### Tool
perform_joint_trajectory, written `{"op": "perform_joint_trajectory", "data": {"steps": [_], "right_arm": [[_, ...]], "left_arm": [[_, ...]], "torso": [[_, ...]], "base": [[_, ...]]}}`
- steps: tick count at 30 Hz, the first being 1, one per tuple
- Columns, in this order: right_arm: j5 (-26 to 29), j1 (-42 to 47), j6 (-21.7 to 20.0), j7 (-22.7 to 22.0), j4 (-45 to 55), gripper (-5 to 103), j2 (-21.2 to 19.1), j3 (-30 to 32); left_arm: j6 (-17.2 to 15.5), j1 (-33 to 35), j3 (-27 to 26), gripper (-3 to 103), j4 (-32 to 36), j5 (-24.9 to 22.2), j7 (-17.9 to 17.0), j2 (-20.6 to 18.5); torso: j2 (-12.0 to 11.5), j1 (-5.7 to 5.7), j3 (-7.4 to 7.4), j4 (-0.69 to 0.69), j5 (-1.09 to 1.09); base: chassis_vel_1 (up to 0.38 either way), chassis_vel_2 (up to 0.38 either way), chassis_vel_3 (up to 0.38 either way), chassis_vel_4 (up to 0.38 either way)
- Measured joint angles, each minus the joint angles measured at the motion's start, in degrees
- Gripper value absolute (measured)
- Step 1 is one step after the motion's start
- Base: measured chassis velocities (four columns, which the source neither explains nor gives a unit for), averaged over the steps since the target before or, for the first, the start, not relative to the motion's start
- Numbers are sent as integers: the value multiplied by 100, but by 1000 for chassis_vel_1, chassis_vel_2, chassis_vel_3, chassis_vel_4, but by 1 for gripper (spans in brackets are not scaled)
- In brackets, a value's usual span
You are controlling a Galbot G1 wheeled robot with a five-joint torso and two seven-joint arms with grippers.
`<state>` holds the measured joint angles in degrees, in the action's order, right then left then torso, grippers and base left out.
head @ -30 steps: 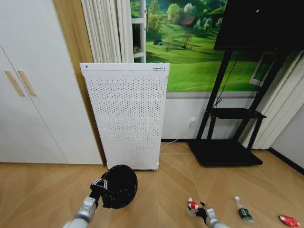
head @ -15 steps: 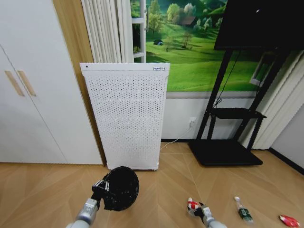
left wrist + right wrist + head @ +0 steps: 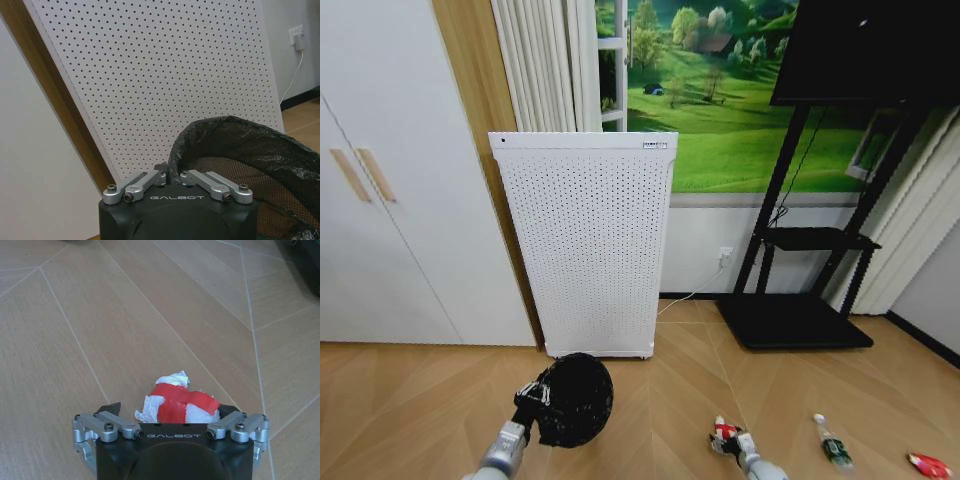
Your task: Pick up the trash bin and place the garbage on the floor into it.
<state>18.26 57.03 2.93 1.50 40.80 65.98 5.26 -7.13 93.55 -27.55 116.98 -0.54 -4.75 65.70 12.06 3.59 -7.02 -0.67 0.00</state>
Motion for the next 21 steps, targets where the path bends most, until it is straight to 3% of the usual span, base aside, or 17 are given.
{"op": "perform_joint_trajectory", "data": {"steps": [15,18,21], "right_arm": [[-116,-23,-17,-163,-24,101,-5,115],[-182,-6,-40,-163,-17,95,-16,121],[-286,19,-44,-143,-28,81,-15,152]], "left_arm": [[29,-34,14,7,-34,16,0,5],[33,-34,16,7,-36,21,0,9],[57,-18,3,7,-56,32,0,17]], "torso": [[0,0,0,0,0],[0,0,0,0,0],[0,0,0,0,0]], "base": [[0,0,0,0],[0,0,0,0],[0,0,0,0]]}}
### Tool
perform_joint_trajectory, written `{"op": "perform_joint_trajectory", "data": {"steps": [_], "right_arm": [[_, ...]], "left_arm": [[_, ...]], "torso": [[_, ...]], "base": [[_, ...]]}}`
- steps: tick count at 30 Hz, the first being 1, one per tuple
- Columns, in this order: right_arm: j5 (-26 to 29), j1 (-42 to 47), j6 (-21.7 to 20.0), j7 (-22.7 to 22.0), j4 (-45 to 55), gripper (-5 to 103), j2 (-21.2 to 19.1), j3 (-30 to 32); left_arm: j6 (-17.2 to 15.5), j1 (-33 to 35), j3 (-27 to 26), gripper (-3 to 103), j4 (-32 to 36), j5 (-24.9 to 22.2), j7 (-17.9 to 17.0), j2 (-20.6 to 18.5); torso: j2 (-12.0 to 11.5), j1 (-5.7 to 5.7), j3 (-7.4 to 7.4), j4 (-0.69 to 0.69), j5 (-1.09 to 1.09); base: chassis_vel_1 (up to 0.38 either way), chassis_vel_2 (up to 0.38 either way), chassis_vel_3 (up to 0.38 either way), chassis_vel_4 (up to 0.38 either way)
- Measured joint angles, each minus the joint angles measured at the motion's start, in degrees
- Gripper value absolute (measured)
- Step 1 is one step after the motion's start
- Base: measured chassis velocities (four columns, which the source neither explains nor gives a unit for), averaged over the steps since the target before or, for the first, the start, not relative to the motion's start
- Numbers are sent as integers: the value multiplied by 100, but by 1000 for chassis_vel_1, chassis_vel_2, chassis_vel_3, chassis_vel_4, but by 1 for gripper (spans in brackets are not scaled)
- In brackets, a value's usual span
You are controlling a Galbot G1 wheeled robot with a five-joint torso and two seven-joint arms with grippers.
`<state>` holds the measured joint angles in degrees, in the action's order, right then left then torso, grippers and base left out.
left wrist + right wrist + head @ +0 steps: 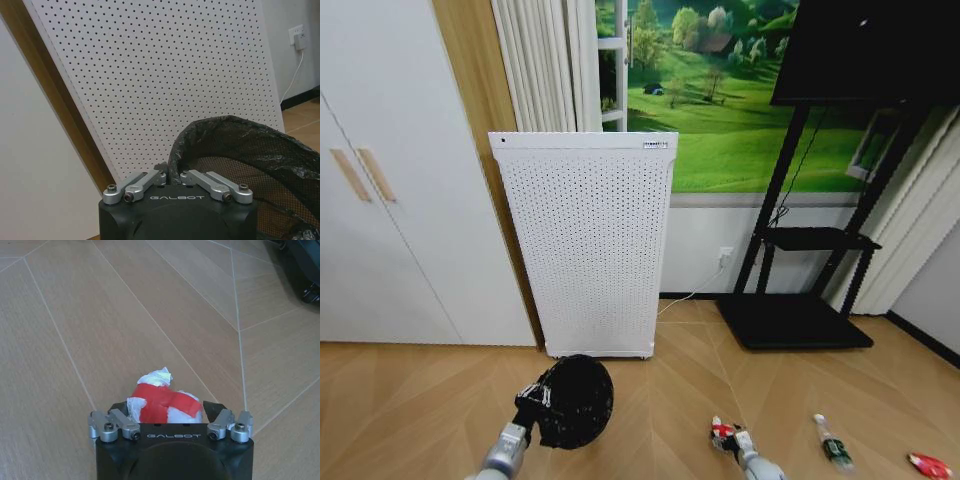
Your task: Pick up the trash bin and place the garbage on the floor into it.
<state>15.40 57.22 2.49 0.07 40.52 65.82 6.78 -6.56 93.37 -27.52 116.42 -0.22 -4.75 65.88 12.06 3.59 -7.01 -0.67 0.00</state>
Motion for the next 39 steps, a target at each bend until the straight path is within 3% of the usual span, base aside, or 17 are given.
{"op": "perform_joint_trajectory", "data": {"steps": [4,6,7,9,11,14,22,27,30,35,39], "right_arm": [[-52,26,27,37,1,70,-1,25],[-55,28,28,37,1,70,-2,28],[-62,30,32,38,1,58,-5,42],[-62,30,32,38,1,58,-5,42],[-62,30,37,37,5,46,-13,47],[-62,31,44,36,7,41,-14,48],[174,272,-35,-14,518,40,-268,42],[969,878,-444,-290,1963,40,-873,211],[1160,1159,-525,-363,2547,40,-1069,452],[1162,1585,-385,-347,3203,40,-1324,1018],[1163,1945,-45,-101,3656,40,-1489,1551]], "left_arm": [[16,5,-8,7,-14,6,-1,7],[16,3,-8,7,-17,7,-1,9],[17,-11,-4,7,-25,9,-3,12],[18,-13,-2,7,-26,9,-4,12],[18,-29,14,7,-41,11,-4,16],[30,-48,30,7,-77,26,-5,24],[34,-81,45,7,-80,22,-12,42],[14,-253,140,7,-62,-7,-16,18],[-7,-355,238,7,-63,-31,-16,-19],[-59,-455,404,7,-52,-78,-19,-88],[-77,-490,511,7,-20,-101,-19,-177]], "torso": [[0,-1,0,0,0],[0,-1,0,0,0],[0,-1,0,0,0],[0,-1,0,0,0],[0,-1,0,0,1],[0,-1,0,0,1],[0,0,-1,0,-3],[0,0,0,-1,0],[0,0,0,-1,-1],[0,0,0,0,0],[0,0,0,-1,-1]], "base": [[0,0,0,0],[0,0,0,0],[0,0,0,0],[0,0,0,0],[0,0,0,0],[0,0,0,0],[0,0,0,0],[0,0,0,0],[0,0,0,0],[0,0,0,0],[0,0,0,0]]}}
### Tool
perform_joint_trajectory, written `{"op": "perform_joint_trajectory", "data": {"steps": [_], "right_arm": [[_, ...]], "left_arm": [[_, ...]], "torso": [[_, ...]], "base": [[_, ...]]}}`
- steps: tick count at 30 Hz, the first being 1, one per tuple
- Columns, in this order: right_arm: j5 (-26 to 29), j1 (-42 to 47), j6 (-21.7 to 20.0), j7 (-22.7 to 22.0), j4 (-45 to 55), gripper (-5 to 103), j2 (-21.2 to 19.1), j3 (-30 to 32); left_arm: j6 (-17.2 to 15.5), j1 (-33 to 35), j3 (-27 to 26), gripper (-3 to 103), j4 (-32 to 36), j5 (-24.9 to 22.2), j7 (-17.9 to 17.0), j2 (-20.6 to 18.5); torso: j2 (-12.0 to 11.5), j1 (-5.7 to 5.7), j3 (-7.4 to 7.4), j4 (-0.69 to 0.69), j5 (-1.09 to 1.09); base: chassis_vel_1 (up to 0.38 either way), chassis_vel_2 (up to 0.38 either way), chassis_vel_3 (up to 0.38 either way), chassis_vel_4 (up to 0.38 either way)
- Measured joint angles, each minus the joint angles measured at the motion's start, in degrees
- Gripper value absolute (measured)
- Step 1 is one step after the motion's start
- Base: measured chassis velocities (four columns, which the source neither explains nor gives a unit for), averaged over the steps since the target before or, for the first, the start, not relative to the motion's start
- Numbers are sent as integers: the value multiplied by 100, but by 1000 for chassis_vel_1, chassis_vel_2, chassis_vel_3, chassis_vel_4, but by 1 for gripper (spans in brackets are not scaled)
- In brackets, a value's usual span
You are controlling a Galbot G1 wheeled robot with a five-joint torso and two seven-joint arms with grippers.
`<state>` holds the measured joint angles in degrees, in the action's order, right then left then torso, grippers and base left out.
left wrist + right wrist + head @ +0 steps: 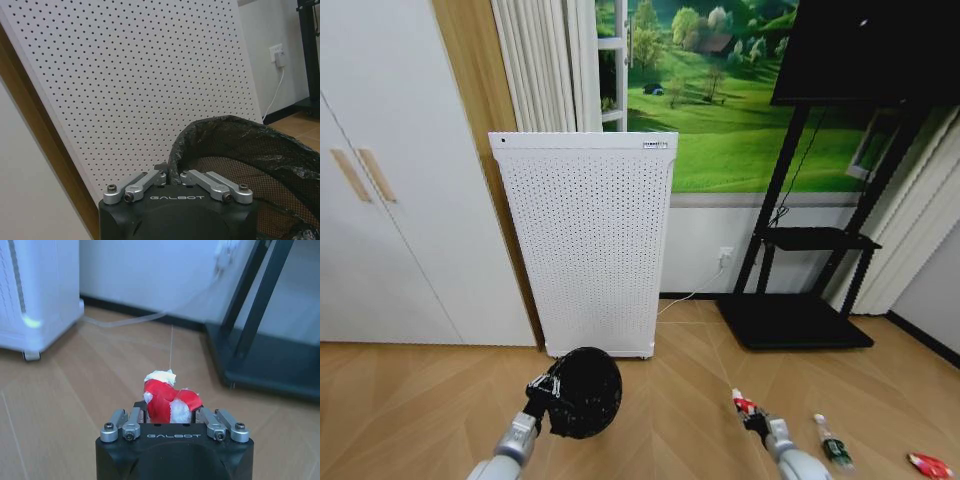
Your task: Pick up the trash bin and place the garbage on the floor into it.
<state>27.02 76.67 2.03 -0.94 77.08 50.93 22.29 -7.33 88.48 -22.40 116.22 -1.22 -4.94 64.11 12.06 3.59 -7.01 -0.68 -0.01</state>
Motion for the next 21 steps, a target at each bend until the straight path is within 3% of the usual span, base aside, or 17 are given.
{"op": "perform_joint_trajectory", "data": {"steps": [2,4,5,7,12,18,21], "right_arm": [[15,147,177,207,192,40,-71,232],[53,378,571,702,497,40,-168,565],[53,378,571,702,497,40,-168,565],[84,670,916,1250,919,40,-259,933],[260,1080,1206,1825,1608,40,-331,1293],[487,1753,1651,2925,2699,40,-411,1733],[490,1855,1743,3101,2873,40,-417,1768]], "left_arm": [[-5,-7,28,7,18,-24,1,-44],[-9,-23,54,7,50,-44,5,-99],[-9,-23,54,7,50,-44,5,-99],[-22,-42,80,7,83,-67,14,-142],[-36,-120,117,7,93,-90,19,-183],[-78,-212,265,7,78,-87,19,-140],[-80,-218,295,7,79,-79,19,-130]], "torso": [[0,0,0,0,0],[0,0,0,1,1],[0,0,0,1,1],[0,0,0,2,1],[0,0,0,1,0],[0,0,0,0,2],[0,0,0,0,2]], "base": [[0,0,0,0],[0,0,0,0],[0,0,0,0],[0,0,0,0],[0,0,0,0],[0,0,0,0],[0,0,0,0]]}}
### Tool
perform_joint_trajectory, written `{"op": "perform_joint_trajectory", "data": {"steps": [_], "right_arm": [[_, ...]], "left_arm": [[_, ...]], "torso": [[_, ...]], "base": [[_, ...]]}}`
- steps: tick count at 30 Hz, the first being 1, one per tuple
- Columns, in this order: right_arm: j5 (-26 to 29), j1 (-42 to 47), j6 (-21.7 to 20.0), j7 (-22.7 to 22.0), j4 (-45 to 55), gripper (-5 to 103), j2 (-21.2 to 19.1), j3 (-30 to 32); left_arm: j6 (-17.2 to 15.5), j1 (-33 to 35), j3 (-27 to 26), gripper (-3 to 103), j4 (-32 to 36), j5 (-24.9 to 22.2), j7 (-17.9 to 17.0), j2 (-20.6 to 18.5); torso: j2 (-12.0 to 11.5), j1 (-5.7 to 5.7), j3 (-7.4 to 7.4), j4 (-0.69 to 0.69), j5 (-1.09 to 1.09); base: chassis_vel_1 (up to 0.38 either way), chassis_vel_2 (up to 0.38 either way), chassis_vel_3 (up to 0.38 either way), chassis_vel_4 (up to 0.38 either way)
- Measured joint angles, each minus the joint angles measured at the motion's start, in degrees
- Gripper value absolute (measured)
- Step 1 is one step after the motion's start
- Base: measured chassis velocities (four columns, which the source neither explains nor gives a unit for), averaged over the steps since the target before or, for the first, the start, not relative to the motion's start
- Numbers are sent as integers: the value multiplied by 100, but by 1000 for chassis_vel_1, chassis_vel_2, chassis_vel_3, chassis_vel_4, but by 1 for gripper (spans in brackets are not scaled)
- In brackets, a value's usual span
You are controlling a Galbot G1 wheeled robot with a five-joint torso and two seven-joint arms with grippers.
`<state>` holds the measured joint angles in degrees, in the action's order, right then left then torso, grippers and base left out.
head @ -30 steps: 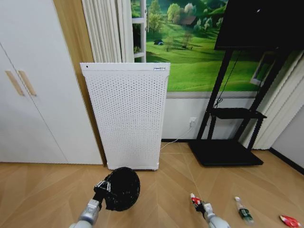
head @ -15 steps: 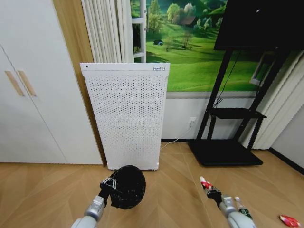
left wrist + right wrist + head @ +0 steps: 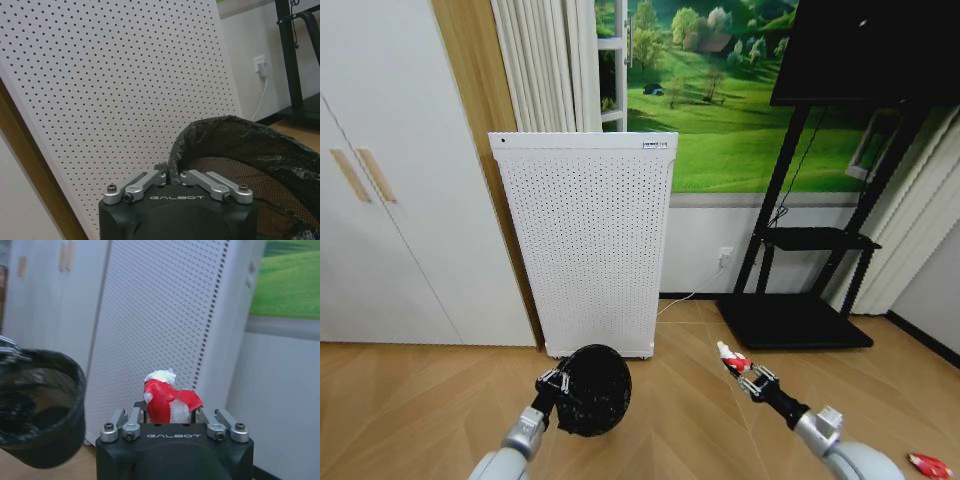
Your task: Pick up the trash bin and place the garbage on the floor into it.
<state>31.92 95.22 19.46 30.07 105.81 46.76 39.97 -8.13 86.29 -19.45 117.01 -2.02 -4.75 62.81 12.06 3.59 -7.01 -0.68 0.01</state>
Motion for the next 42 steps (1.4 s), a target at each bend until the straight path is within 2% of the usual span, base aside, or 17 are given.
{"op": "perform_joint_trajectory", "data": {"steps": [3,6,10,17,18,30,42], "right_arm": [[-23,102,76,139,257,40,7,-16],[-137,-40,90,141,452,40,84,-326],[-228,-463,129,93,320,40,109,-839],[-259,-904,171,82,5,40,148,-1381],[-249,-1049,186,82,-72,40,148,-1641],[-293,-1787,281,87,-462,40,270,-2648],[-378,-2179,377,74,-719,40,396,-3029]], "left_arm": [[-4,-23,50,7,2,9,0,25],[-21,-101,195,7,-11,51,-1,71],[-27,-216,463,7,-125,127,-4,108],[-32,-396,881,7,-346,229,-9,221],[-48,-633,1103,7,-504,250,-24,268],[-187,-1583,1731,7,-946,193,-91,502],[-202,-1772,1985,7,-1152,217,-101,702]], "torso": [[0,0,0,1,0],[0,0,0,1,-1],[0,0,0,3,-1],[0,0,-1,2,-1],[0,0,-1,1,0],[0,0,-1,0,-1],[0,0,-1,1,-1]], "base": [[0,0,0,0],[0,0,0,0],[0,0,0,0],[0,0,0,0],[0,0,0,0],[0,0,0,0],[0,0,0,0]]}}
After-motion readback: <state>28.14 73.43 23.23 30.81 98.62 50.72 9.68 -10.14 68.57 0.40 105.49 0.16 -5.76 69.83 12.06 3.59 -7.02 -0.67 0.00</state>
